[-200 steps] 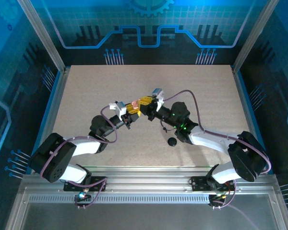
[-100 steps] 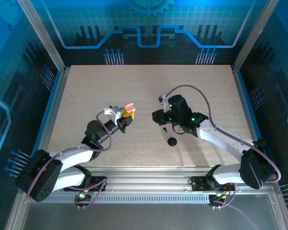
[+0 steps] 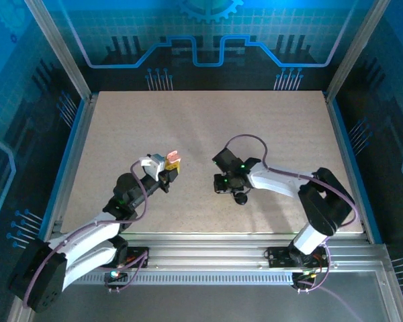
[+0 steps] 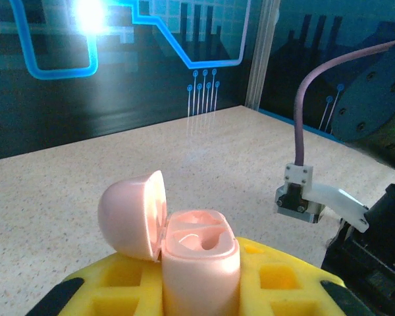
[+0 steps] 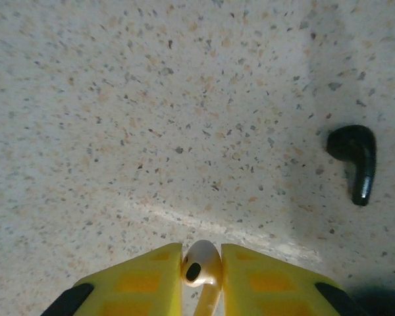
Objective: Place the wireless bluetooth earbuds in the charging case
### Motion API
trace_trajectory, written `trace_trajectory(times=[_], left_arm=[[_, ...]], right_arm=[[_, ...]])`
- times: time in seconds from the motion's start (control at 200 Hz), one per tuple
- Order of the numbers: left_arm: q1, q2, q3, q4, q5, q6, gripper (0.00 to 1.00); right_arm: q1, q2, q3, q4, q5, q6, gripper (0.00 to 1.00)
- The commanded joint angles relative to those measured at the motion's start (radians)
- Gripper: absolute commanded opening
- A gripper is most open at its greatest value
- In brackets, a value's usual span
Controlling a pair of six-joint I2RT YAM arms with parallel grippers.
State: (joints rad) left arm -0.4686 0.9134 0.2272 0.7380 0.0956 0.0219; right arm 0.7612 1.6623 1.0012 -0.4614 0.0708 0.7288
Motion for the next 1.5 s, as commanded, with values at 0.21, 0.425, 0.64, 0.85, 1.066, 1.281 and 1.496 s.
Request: trace_trajectory(times=[0.21, 0.425, 0.64, 0.85, 1.066, 1.281, 1.496], left_arm=[[-0.005, -0.038, -0.012, -0.064, -0.036, 0.043, 0.13], [-0.004, -0.039, -0.011, -0.069, -0.042, 0.046, 0.13], [-0.004, -0.037, -0.01, -0.077, -0.04, 0.043, 0.13], [-0.004, -0.041, -0.004, -0.095, -0.042, 0.036, 0.13], [-0.003, -0.06, -0.004, -0.12, -0.054, 0.032, 0.13], [-0.002, -0.061, -0.004, -0.117, -0.057, 0.032, 0.13], [-0.001, -0.059, -0.004, -0.117, -0.057, 0.03, 0.13]], right_arm=[[0.052, 0.161, 0.145, -0.178, 0.073, 0.028, 0.23], [0.069, 0.21, 0.176, -0.219, 0.078, 0.029, 0.24], [0.068, 0.201, 0.256, -0.318, 0.071, 0.044, 0.32], [0.034, 0.171, 0.369, -0.543, 0.037, 0.19, 0.34], [-0.046, 0.129, 0.308, -0.5, -0.144, 0.343, 0.39], [-0.08, 0.181, 0.323, -0.462, -0.198, 0.368, 0.39], [-0.091, 0.243, 0.342, -0.448, -0.212, 0.347, 0.39]])
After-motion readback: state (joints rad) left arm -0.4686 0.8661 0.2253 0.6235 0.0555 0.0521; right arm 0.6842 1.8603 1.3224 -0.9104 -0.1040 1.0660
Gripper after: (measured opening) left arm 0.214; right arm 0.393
